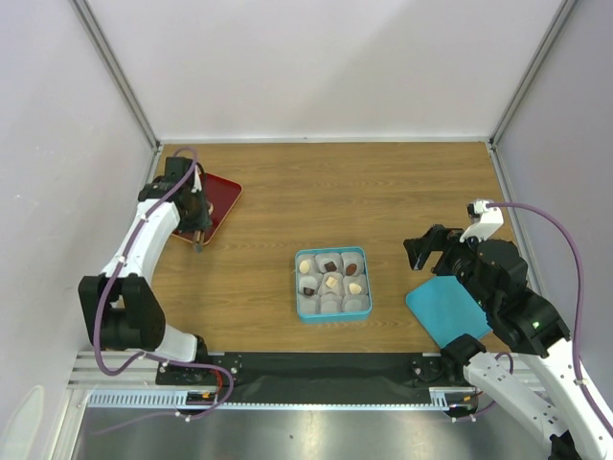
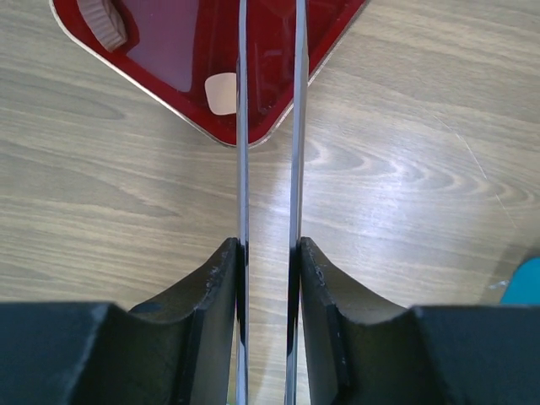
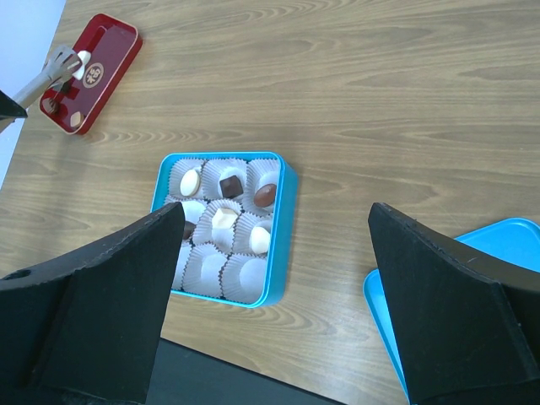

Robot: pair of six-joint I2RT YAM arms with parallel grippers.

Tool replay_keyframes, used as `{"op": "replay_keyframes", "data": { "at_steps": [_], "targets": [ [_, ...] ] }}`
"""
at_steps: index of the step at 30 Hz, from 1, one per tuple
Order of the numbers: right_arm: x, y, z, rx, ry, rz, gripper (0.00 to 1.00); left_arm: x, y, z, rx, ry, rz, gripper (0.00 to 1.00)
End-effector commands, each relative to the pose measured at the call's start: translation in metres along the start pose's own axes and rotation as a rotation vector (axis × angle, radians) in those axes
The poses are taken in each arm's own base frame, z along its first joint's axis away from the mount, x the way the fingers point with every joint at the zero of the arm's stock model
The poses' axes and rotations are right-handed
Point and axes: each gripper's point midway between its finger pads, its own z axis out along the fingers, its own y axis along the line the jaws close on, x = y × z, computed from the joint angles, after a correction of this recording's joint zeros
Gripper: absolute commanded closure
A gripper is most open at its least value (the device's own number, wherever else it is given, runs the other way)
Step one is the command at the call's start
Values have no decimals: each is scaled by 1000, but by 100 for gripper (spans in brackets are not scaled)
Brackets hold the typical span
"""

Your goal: Pack the chocolate

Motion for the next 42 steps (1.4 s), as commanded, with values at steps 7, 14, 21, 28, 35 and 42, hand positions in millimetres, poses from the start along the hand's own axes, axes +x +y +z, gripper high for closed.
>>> {"op": "replay_keyframes", "data": {
  "at_steps": [7,14,21,28,35,42],
  "targets": [
    [-14,8,1,-16,-26,25,4,-19,-63,-79,200,-177,171,65],
    [-18,7,1,-3,-31,31,4,25,-134,-150,459,-233,348,65],
    [-24,-5,-1,65,-44,3,3,106,-176,-197,666,-192,591,66],
    [-31,-7,-2,89,-47,5,4,176,-189,-206,849,-74,747,66],
    [-32,-9,-5,107,-45,6,4,203,-199,-202,920,-37,791,65],
    [-34,-9,-8,105,-49,4,4,219,-214,-191,941,5,828,65]
  ]
}}
